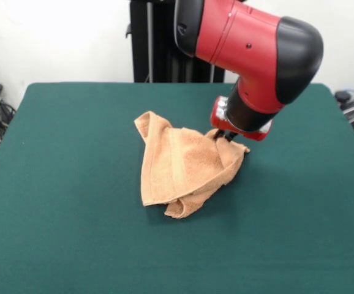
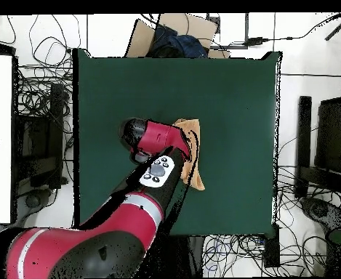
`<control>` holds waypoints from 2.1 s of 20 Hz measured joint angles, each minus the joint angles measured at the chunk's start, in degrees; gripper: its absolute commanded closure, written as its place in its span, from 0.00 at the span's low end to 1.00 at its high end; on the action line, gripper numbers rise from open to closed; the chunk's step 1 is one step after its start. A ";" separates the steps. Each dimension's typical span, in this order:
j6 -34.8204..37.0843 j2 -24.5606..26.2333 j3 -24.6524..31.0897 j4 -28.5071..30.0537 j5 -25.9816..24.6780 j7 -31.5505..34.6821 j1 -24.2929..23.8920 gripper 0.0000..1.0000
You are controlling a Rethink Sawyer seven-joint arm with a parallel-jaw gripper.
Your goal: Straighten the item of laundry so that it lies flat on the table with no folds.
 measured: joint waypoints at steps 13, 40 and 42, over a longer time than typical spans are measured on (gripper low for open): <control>-0.01 -6.05 -0.01 5.10 2.65 0.00 -0.01 1.00; -7.74 -14.53 -0.03 18.91 7.58 0.00 0.64 1.00; -7.30 -14.54 -0.10 18.70 7.58 0.00 0.99 1.00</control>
